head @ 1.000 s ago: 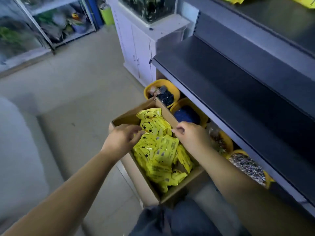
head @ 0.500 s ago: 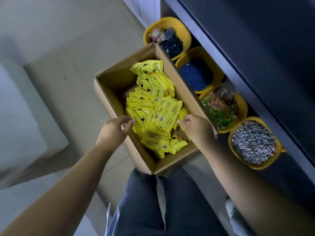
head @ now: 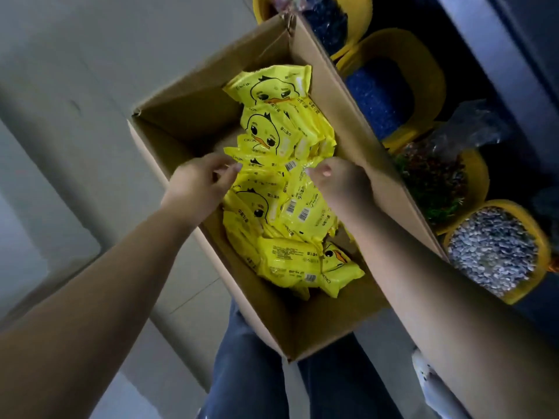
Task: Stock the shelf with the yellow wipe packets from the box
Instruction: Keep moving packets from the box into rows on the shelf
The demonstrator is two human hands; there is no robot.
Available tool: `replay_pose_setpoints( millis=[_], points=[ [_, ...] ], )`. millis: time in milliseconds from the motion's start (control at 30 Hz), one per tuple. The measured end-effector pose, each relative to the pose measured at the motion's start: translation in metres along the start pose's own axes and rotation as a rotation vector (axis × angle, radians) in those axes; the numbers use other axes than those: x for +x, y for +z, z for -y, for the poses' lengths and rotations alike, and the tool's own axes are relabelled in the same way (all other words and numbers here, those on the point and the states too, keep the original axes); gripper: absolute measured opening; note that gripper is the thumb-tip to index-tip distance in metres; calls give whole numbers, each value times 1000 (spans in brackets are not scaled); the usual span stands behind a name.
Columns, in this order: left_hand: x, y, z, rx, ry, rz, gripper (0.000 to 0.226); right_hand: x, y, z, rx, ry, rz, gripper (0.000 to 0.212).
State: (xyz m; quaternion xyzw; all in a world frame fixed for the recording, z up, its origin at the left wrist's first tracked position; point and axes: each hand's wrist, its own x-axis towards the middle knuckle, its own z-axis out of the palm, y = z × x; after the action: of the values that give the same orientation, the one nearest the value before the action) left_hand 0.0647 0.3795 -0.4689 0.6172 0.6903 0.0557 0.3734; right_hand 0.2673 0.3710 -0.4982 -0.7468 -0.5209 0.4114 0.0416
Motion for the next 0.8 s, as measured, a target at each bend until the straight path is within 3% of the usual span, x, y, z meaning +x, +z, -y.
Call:
replay_pose_setpoints(
  millis=[200, 367, 500, 600, 800],
  points=[
    [53, 1, 11, 15, 20, 54, 29, 76, -8, 45, -127, -220, -90, 41],
    [68, 3, 23, 9, 11, 91, 27, 143, -11, 85, -332, -401, -56, 58],
    [66, 5, 32, 37, -3, 100, 24, 169, 6, 87, -595, -330, -11, 48],
    [67, 4, 30, 1, 6, 102, 23, 172, 8, 89, -573, -278, -3, 37],
    [76, -3, 27, -33, 22, 108, 22, 142, -22, 86, -394, -263, 115, 35]
  ],
)
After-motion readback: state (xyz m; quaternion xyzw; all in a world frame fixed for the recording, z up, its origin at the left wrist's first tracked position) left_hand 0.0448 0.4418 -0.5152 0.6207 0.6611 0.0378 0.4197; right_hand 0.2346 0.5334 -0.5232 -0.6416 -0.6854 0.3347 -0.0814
